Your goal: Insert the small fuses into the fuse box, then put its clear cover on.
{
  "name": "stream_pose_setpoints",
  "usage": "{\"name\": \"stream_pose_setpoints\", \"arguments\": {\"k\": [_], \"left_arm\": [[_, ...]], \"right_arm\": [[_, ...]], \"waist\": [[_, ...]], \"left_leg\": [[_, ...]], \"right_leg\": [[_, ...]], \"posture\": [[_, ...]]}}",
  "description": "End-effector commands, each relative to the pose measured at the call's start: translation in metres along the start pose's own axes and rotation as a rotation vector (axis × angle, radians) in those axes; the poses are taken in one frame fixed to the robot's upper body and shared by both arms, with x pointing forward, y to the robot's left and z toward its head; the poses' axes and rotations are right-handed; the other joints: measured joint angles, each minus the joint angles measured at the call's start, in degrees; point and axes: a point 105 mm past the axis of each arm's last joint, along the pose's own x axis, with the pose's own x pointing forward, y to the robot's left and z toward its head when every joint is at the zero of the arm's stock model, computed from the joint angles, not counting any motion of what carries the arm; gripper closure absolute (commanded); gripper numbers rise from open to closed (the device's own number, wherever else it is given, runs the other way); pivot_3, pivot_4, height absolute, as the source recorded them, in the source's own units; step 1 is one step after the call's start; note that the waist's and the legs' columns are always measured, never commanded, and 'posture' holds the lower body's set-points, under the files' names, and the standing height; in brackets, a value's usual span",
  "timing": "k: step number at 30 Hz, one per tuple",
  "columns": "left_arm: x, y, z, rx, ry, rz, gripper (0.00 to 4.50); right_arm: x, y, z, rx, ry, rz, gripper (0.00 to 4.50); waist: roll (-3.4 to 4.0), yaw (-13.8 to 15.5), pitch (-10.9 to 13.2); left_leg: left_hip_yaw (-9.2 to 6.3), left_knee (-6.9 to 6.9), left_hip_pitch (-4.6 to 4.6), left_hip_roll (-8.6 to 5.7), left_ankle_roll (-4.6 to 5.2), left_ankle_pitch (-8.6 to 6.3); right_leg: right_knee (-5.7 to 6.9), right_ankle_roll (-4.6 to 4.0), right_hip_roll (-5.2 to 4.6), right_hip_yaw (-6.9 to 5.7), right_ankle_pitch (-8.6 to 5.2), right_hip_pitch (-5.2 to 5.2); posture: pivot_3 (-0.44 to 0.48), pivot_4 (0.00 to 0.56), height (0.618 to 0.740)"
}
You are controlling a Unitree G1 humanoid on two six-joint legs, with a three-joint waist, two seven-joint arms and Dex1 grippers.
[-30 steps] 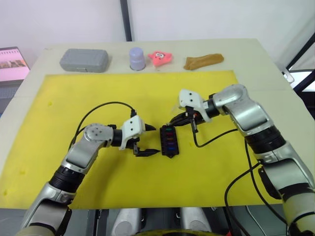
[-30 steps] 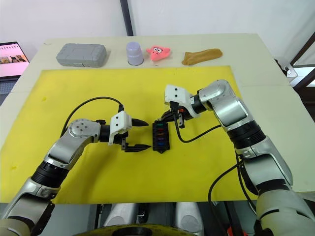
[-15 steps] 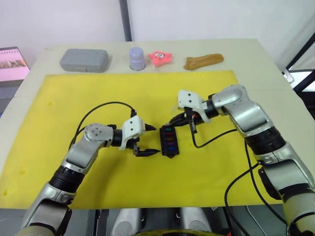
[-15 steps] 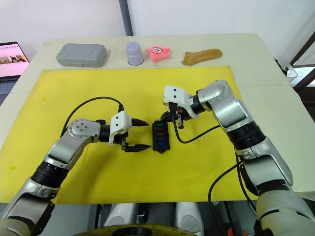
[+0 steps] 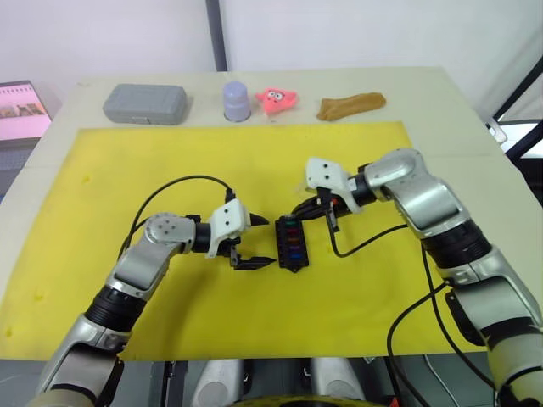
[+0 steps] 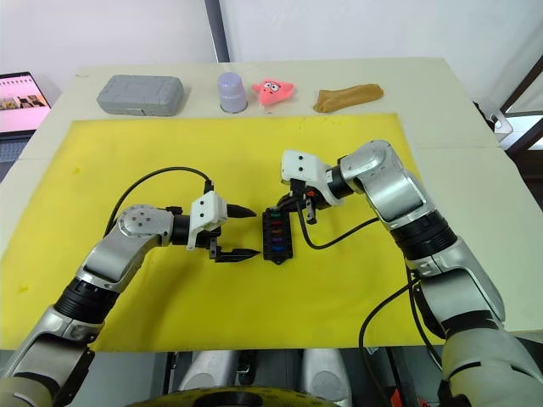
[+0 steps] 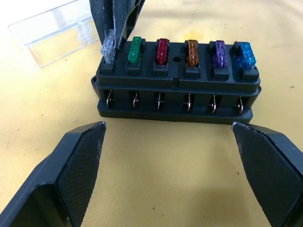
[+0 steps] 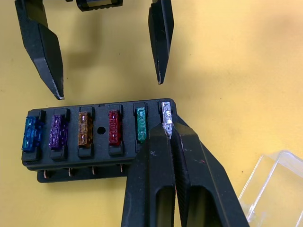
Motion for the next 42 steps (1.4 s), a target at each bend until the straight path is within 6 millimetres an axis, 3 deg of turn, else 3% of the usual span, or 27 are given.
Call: {"name": "stream_pose_setpoints", "arguments": {"k": [1,6,9,13,32,35,39,42], "left_arm": [[-0.002,0.004,0.008,0.036,-0.017,0.016,0.0],[-0.003,0.004,0.008,0.035,-0.016,0.017,0.0],[-0.003,0.005,0.008,0.035,-0.016,0.017,0.0],[-0.003,0.005,0.008,0.035,-0.017,0.017,0.0],[-0.003,0.008,0.008,0.038,-0.017,0.024,0.0],[-0.003,0.008,0.008,0.04,-0.017,0.024,0.0],[-0.003,0.008,0.009,0.042,-0.018,0.024,0.0],[-0.003,0.008,0.009,0.042,-0.018,0.023,0.0]], "right_arm": [[-0.002,0.0,0.004,-0.041,0.008,-0.017,4.48],[-0.002,0.0,0.004,-0.042,0.009,-0.013,4.48],[-0.003,0.0,0.005,-0.041,0.004,-0.012,3.58],[-0.005,-0.001,0.009,-0.041,-0.01,-0.02,1.8],[-0.022,-0.01,0.03,-0.045,-0.099,-0.019,1.8],[-0.022,-0.009,0.034,-0.041,-0.136,-0.013,2.64],[-0.017,0.0,0.027,-0.036,-0.149,0.013,4.45],[-0.013,0.004,0.023,-0.018,-0.166,0.02,4.45]], "waist": [[0.0,0.0,0.0],[0.0,0.0,0.0],[0.0,0.0,0.0],[0.0,0.0,0.0],[0.0,0.0,0.0],[0.0,0.0,0.0],[0.0,0.0,0.0],[0.0,0.0,0.0]], "left_leg": [[0.0,0.0,0.0,0.0,0.0,0.0],[0.0,0.0,0.0,0.0,0.0,0.0],[0.0,0.0,0.0,0.0,0.0,0.0],[0.0,0.0,0.0,0.0,0.0,0.0],[0.0,0.0,0.0,0.0,0.0,0.0],[0.0,0.0,0.0,0.0,0.0,0.0],[0.0,0.0,0.0,0.0,0.0,0.0],[0.0,0.0,-0.01,0.0,0.0,0.0]], "right_leg": [[0.0,0.0,0.0,0.0,0.0,0.0],[0.0,0.0,0.0,0.0,0.0,0.0],[0.0,0.0,0.0,0.0,0.0,0.0],[0.0,0.0,0.0,0.0,0.0,0.0],[0.0,0.0,0.0,0.0,0.0,0.0],[0.0,0.0,0.0,0.0,0.0,0.0],[0.0,0.0,0.0,0.0,0.0,0.0],[0.0,0.0,-0.01,0.0,0.0,0.0]], "posture": [[0.0,0.15,0.731],[0.0,0.15,0.731],[0.0,0.15,0.731],[0.0,0.15,0.731],[0.0,0.15,0.731],[0.0,0.15,0.731],[0.0,0.15,0.731],[0.0,0.15,0.731]]}}
